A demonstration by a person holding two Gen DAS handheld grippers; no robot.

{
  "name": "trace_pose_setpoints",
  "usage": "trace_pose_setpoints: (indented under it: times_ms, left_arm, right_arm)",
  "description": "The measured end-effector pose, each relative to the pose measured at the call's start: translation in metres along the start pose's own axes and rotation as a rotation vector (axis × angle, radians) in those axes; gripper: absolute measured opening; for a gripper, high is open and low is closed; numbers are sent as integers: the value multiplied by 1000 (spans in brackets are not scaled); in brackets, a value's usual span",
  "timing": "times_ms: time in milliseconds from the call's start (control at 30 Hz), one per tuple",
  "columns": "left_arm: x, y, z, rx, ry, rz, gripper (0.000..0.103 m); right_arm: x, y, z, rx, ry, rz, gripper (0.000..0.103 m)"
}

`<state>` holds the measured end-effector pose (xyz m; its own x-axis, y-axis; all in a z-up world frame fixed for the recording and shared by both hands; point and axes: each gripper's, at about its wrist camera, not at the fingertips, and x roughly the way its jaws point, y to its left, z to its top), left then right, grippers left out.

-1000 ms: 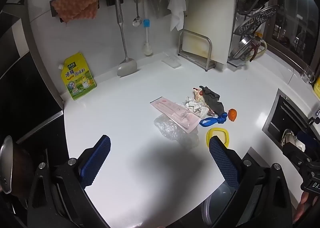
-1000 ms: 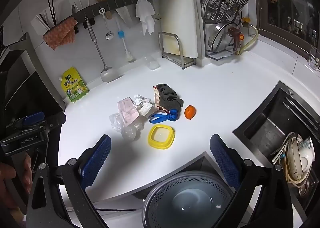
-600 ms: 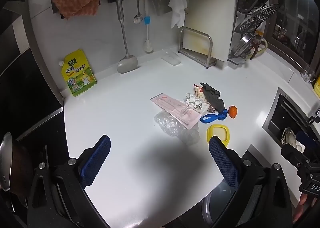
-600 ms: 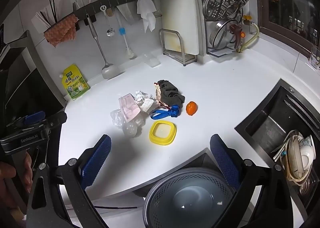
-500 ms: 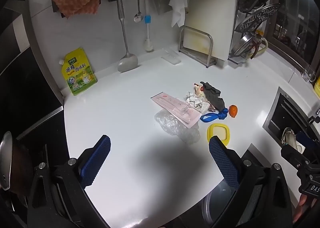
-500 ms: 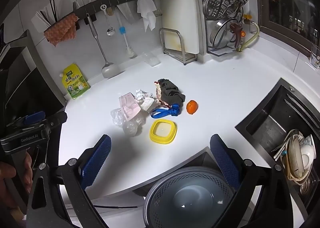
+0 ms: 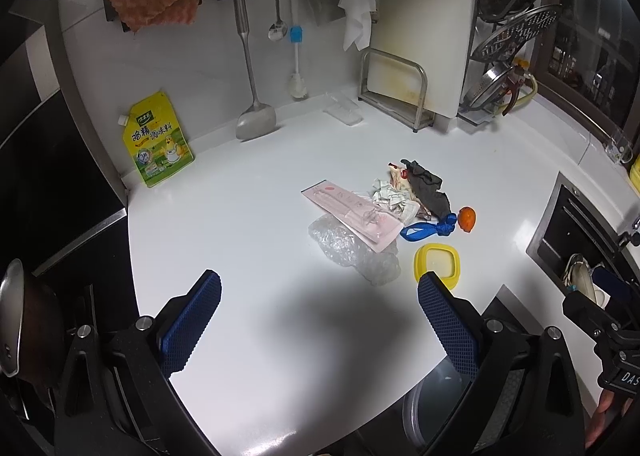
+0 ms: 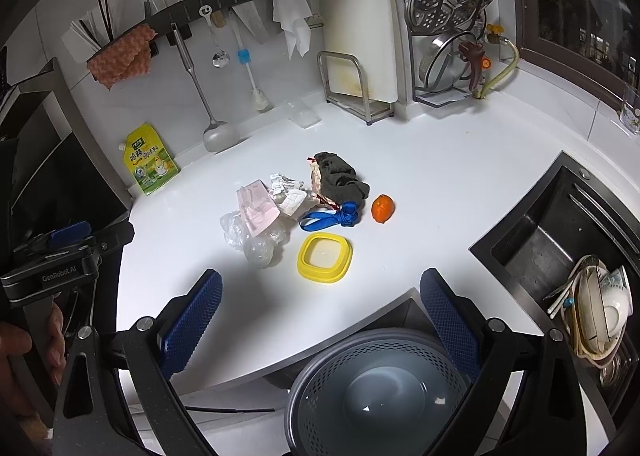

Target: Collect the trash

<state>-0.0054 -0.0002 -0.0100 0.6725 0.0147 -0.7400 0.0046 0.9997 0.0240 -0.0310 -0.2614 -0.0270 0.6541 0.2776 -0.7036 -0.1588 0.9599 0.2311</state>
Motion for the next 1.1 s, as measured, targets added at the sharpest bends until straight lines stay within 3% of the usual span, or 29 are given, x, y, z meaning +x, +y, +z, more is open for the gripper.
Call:
trace_pose_setpoints:
  times_ms: [1100]
  left_arm:
    - [0,-5,-3,-8,15,13,97]
  right_arm:
    - [0,-11,-4,7,13,12,94]
